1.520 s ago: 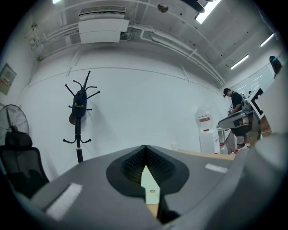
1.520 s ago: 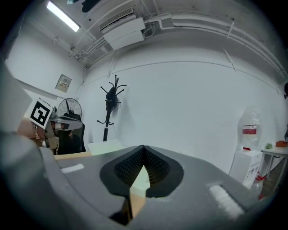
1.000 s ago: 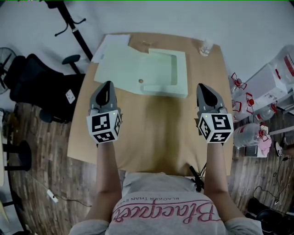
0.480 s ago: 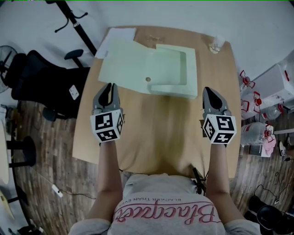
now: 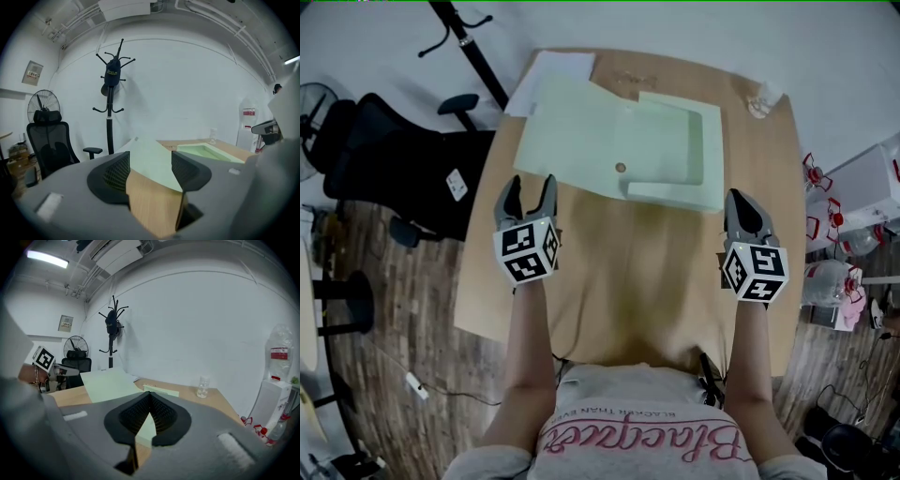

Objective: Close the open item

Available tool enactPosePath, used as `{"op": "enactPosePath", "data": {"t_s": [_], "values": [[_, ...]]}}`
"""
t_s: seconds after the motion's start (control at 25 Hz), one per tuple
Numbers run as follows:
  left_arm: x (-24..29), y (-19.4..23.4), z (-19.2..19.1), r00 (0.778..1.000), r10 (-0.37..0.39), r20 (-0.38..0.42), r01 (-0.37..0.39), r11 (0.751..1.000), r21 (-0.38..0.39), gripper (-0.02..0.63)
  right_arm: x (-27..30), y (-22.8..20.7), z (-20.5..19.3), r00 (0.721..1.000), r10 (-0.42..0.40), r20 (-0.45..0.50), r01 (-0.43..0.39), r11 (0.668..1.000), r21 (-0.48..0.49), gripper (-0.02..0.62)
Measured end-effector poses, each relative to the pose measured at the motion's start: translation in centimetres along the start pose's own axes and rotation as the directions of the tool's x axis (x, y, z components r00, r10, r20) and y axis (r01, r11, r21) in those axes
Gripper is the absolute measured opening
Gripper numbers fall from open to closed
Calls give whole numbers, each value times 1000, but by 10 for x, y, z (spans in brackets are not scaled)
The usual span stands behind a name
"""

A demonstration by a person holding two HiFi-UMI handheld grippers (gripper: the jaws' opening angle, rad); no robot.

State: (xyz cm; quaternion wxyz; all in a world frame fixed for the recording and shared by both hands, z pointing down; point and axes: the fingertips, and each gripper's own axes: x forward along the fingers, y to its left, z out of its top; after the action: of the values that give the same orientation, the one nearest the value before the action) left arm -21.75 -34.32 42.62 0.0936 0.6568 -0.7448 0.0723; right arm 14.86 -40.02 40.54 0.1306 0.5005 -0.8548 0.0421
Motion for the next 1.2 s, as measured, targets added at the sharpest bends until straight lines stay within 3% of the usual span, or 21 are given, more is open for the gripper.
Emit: {"op": "enactPosePath", "data": {"t_s": [0.36, 0.52, 0.64, 0.84, 0.96, 1.2], "values": [[31, 24, -33, 998, 7, -66, -15, 993, -114, 325, 21, -3, -2, 998, 42, -40, -45, 996, -75, 3], [45, 27, -40, 998, -8, -57, -3, 984, -176, 324, 28, -6, -3, 998, 50, -43, -52, 998, -41, 3], [55, 22, -40, 998, -57, -26, 50, 972, -228, 314, 30, -7, -6, 997, 54, -54, -56, 998, -36, 3], [61, 17, -36, 998, -60, -5, 57, 972, -228, 204, 31, -12, -7, 997, 54, -60, -56, 998, -33, 3], [58, 15, -29, 999, -46, 11, 47, 977, -207, 77, 29, -14, -8, 997, 51, -61, -53, 998, -33, 3], [53, 0, -14, 997, -76, 14, 77, 989, -123, 55, 20, -14, -4, 998, 45, -42, -46, 998, -32, 3]]}}
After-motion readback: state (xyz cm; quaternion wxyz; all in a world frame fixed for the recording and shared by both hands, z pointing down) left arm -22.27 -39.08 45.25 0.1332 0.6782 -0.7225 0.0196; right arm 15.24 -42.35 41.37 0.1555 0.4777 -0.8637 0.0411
